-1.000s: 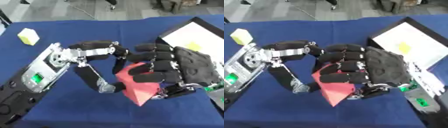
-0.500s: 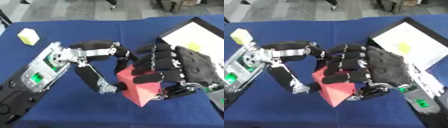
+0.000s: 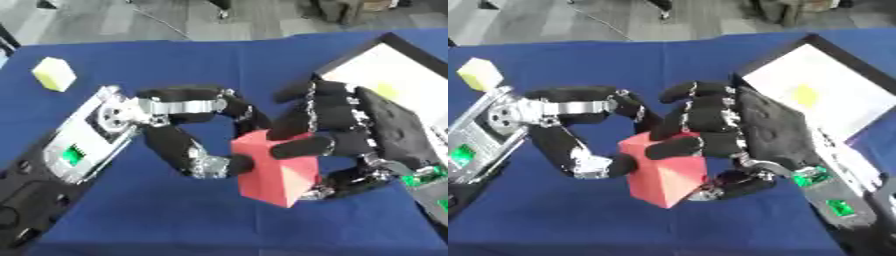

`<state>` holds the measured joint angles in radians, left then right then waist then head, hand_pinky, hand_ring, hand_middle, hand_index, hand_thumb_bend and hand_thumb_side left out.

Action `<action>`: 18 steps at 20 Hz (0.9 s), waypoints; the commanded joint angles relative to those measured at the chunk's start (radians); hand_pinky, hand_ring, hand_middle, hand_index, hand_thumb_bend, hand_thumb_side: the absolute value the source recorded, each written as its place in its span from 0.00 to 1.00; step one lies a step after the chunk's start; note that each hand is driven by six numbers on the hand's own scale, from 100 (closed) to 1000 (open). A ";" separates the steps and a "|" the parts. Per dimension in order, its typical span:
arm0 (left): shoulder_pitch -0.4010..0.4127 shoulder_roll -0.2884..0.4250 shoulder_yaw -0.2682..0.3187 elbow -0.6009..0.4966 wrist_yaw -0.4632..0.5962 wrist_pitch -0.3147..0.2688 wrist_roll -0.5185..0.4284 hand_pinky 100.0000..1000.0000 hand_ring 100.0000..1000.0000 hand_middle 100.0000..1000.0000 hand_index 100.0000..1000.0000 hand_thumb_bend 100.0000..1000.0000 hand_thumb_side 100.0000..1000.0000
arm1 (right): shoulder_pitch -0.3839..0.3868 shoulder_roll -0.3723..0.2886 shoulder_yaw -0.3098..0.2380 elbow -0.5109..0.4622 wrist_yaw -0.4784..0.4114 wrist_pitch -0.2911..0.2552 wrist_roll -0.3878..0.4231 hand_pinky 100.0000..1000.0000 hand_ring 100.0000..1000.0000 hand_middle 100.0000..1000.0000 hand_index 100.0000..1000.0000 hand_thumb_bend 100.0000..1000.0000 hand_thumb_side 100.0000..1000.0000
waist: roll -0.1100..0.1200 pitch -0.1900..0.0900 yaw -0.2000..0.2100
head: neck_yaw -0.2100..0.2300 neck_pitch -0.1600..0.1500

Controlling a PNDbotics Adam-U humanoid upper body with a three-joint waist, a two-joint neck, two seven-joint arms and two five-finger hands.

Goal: Pick up the objects with one hand, pass them to the other hand, and then place them into the box on the other side of the table.

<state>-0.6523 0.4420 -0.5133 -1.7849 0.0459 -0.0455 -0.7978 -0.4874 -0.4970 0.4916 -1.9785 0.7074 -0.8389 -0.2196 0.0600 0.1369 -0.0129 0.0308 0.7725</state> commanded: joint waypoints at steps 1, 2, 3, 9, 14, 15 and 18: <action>0.009 0.007 0.020 0.037 0.032 0.000 -0.018 0.79 0.52 0.52 0.73 0.00 1.00 | -0.018 -0.012 -0.031 -0.022 -0.016 0.000 -0.021 0.74 0.52 0.10 0.54 0.00 0.00 | -0.005 -0.016 0.001 | -0.020 -0.003; 0.012 0.005 0.031 0.051 0.047 0.003 -0.013 0.79 0.52 0.52 0.73 0.00 1.00 | -0.018 -0.014 -0.031 -0.022 -0.017 -0.001 -0.024 0.73 0.52 0.10 0.54 0.00 0.00 | -0.005 -0.016 0.001 | -0.027 -0.003; 0.015 0.002 0.041 0.064 0.063 0.007 -0.007 0.79 0.52 0.52 0.73 0.00 1.00 | -0.017 -0.015 -0.031 -0.022 -0.017 -0.003 -0.027 0.73 0.52 0.10 0.54 0.00 0.00 | -0.006 -0.016 0.002 | -0.033 -0.003; 0.036 -0.006 0.091 0.120 0.142 0.036 0.047 0.79 0.52 0.52 0.72 0.04 1.00 | -0.014 -0.021 -0.037 -0.022 -0.018 -0.007 -0.047 0.73 0.51 0.10 0.54 0.00 0.00 | -0.006 -0.017 0.003 | -0.062 -0.003; 0.073 -0.007 0.151 0.138 0.173 0.047 0.127 0.79 0.51 0.51 0.71 0.04 1.00 | 0.021 -0.050 -0.068 -0.022 -0.042 0.036 -0.080 0.73 0.53 0.06 0.56 0.00 0.00 | -0.008 -0.015 0.003 | -0.064 -0.003; 0.085 -0.005 0.170 0.139 0.177 0.047 0.159 0.78 0.51 0.51 0.71 0.04 1.00 | 0.033 -0.064 -0.081 -0.022 -0.055 0.055 -0.088 0.73 0.53 0.05 0.56 0.00 0.00 | -0.008 -0.015 0.004 | -0.064 -0.003; 0.142 -0.009 0.246 0.146 0.198 0.046 0.288 0.78 0.50 0.50 0.69 0.05 1.00 | 0.077 -0.122 -0.134 -0.022 -0.109 0.137 -0.112 0.74 0.55 0.03 0.60 0.00 0.00 | -0.008 -0.014 0.008 | -0.065 -0.003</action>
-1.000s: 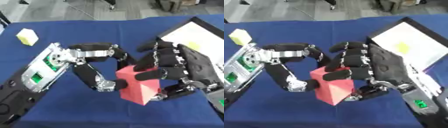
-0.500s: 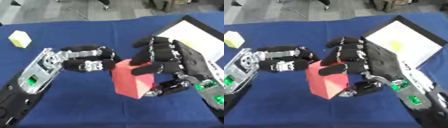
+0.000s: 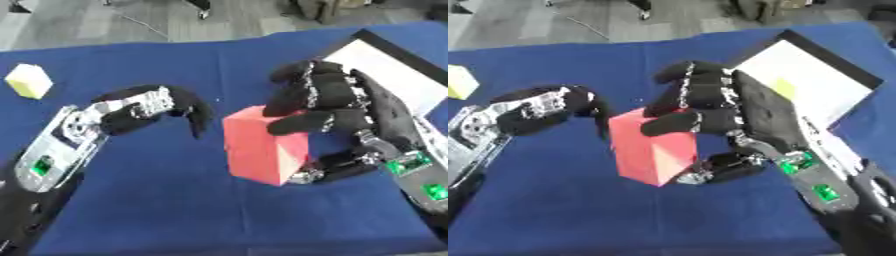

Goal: Pick up the objects with one hand, pass them to the other hand, and then place them into the box on the other side of the table.

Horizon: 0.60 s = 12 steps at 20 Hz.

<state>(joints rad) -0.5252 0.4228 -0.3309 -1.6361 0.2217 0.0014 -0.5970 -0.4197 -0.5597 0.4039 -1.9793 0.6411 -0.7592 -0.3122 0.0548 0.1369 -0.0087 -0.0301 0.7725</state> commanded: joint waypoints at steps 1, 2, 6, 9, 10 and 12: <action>0.043 0.004 0.093 0.000 0.033 -0.002 0.137 0.78 0.50 0.50 0.68 0.06 0.99 | 0.029 -0.082 -0.066 -0.021 -0.074 0.107 -0.027 0.74 0.57 0.03 0.61 0.00 0.00 | -0.001 -0.013 0.007 | -0.009 -0.003; 0.070 -0.005 0.117 -0.001 0.043 -0.004 0.183 0.78 0.50 0.50 0.68 0.06 0.98 | 0.044 -0.102 -0.087 -0.021 -0.106 0.158 -0.032 0.74 0.57 0.04 0.63 0.00 0.00 | 0.002 -0.013 0.011 | -0.015 -0.003; 0.178 -0.057 0.206 -0.023 0.056 -0.023 0.324 0.77 0.49 0.49 0.67 0.06 0.95 | 0.062 -0.155 -0.177 0.052 -0.178 0.333 -0.044 0.75 0.61 0.08 0.69 0.00 0.00 | 0.016 -0.015 0.034 | -0.047 -0.003; 0.248 -0.101 0.252 -0.042 0.048 -0.035 0.384 0.77 0.49 0.49 0.67 0.06 0.95 | 0.032 -0.172 -0.225 0.201 -0.206 0.415 -0.058 0.76 0.65 0.11 0.75 0.00 0.15 | 0.023 -0.021 0.058 | -0.085 -0.003; 0.265 -0.115 0.263 -0.047 0.042 -0.038 0.397 0.77 0.49 0.49 0.67 0.06 0.94 | 0.017 -0.173 -0.235 0.264 -0.226 0.440 -0.061 0.76 0.67 0.12 0.79 0.00 0.30 | 0.025 -0.023 0.065 | -0.098 -0.003; 0.290 -0.144 0.283 -0.055 0.029 -0.041 0.418 0.77 0.49 0.49 0.67 0.06 0.94 | -0.023 -0.175 -0.251 0.400 -0.291 0.483 -0.055 0.77 0.69 0.13 0.83 0.00 0.37 | 0.026 -0.028 0.080 | -0.117 -0.003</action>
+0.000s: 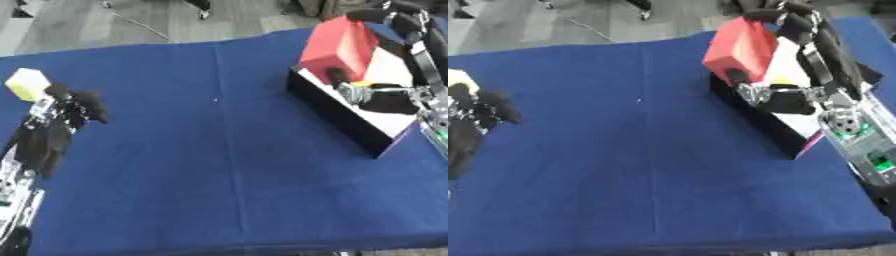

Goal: Pick up the objects with one hand, pass them to the other hand, and then place them into the box on the other side of the table.

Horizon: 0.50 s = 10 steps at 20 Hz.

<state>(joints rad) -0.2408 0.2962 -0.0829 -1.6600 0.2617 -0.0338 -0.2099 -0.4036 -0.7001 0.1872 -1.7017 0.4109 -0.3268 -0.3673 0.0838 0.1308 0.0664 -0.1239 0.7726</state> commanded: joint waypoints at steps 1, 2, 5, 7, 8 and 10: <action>0.014 -0.030 0.042 -0.033 -0.016 -0.008 0.038 0.77 0.49 0.49 0.66 0.06 0.93 | -0.058 -0.035 -0.040 0.188 -0.091 0.064 0.009 0.78 0.72 0.15 0.87 0.00 0.36 | -0.002 -0.024 0.012 | -0.033 -0.003; 0.021 -0.044 0.049 -0.035 -0.021 -0.009 0.045 0.77 0.49 0.49 0.66 0.06 0.93 | -0.080 -0.037 -0.049 0.260 -0.116 0.078 0.022 0.79 0.74 0.19 0.89 0.00 0.35 | -0.002 -0.027 0.022 | -0.047 -0.003; 0.035 -0.065 0.058 -0.037 -0.040 -0.011 0.052 0.77 0.49 0.49 0.66 0.05 0.93 | -0.135 -0.042 -0.068 0.454 -0.119 0.094 0.083 0.82 0.83 0.34 1.00 0.00 0.25 | -0.002 -0.031 0.045 | -0.084 -0.003; 0.040 -0.070 0.061 -0.040 -0.044 -0.014 0.054 0.77 0.49 0.48 0.66 0.05 0.93 | -0.165 -0.042 -0.084 0.579 -0.085 0.101 0.137 0.84 0.88 0.46 1.00 0.00 0.27 | -0.002 -0.034 0.060 | -0.108 -0.003; 0.041 -0.071 0.061 -0.041 -0.043 -0.015 0.055 0.77 0.49 0.48 0.66 0.05 0.92 | -0.177 -0.042 -0.091 0.636 -0.056 0.102 0.160 0.86 0.92 0.55 1.00 0.00 0.34 | -0.002 -0.035 0.066 | -0.121 -0.003; 0.041 -0.073 0.061 -0.043 -0.039 -0.016 0.054 0.77 0.49 0.48 0.66 0.05 0.92 | -0.195 -0.046 -0.105 0.715 0.016 0.091 0.190 0.91 0.98 0.72 1.00 0.00 0.52 | -0.003 -0.036 0.073 | -0.136 -0.003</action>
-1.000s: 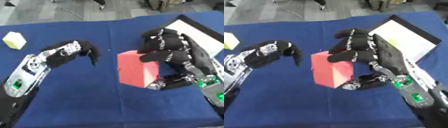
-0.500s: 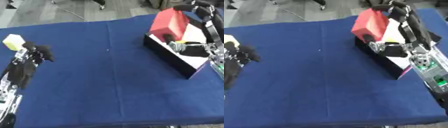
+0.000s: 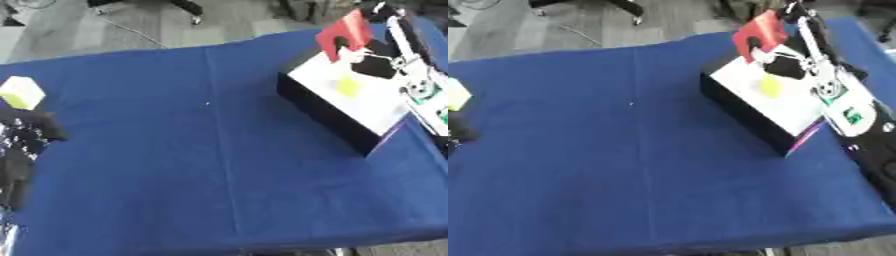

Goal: Pick up the objects with one hand, pass them to the other hand, and then place them into the box on the other side of the table.

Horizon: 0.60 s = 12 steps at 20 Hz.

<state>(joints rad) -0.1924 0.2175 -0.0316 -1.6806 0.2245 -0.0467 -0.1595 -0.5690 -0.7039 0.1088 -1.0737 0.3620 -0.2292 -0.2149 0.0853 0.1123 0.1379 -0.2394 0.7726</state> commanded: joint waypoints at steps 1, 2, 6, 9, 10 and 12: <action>-0.007 0.005 0.010 -0.023 -0.001 -0.003 0.002 0.77 0.49 0.48 0.65 0.05 0.92 | -0.034 -0.044 -0.032 0.106 0.101 -0.014 0.043 0.94 1.00 0.77 1.00 0.00 0.58 | -0.005 -0.018 0.003 | -0.024 -0.003; -0.006 0.004 0.009 -0.023 -0.001 -0.002 0.001 0.77 0.49 0.48 0.65 0.05 0.92 | -0.037 -0.047 -0.037 0.113 0.134 -0.023 0.044 0.96 1.00 0.82 1.00 0.00 0.60 | -0.006 -0.018 0.003 | -0.027 -0.003; -0.007 0.000 0.007 -0.020 -0.003 -0.001 -0.005 0.77 0.49 0.49 0.65 0.05 0.93 | -0.037 -0.070 -0.045 0.066 0.252 -0.057 0.040 1.00 1.00 0.91 1.00 0.00 0.55 | -0.011 -0.019 0.002 | -0.032 -0.003; -0.005 -0.001 0.009 -0.016 -0.007 -0.001 -0.007 0.77 0.49 0.49 0.65 0.05 0.93 | -0.030 -0.099 -0.042 -0.012 0.348 -0.084 0.069 1.00 1.00 0.97 1.00 0.12 0.50 | -0.013 -0.020 -0.001 | -0.035 -0.003; -0.005 -0.001 0.009 -0.015 -0.008 -0.001 -0.008 0.77 0.49 0.49 0.65 0.05 0.93 | -0.026 -0.109 -0.041 -0.041 0.378 -0.094 0.084 1.00 1.00 0.99 1.00 0.15 0.51 | -0.014 -0.020 -0.002 | -0.037 -0.003; -0.004 -0.001 0.010 -0.013 -0.010 -0.002 -0.008 0.78 0.49 0.49 0.65 0.05 0.93 | -0.017 -0.124 -0.047 -0.093 0.421 -0.107 0.114 1.00 1.00 1.00 1.00 0.20 0.47 | -0.015 -0.020 -0.005 | -0.040 -0.003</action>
<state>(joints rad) -0.1915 0.2101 -0.0312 -1.6815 0.2185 -0.0463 -0.1643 -0.5743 -0.7764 0.0743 -1.1216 0.7520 -0.3267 -0.1161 0.0773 0.1113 0.1332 -0.2755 0.7726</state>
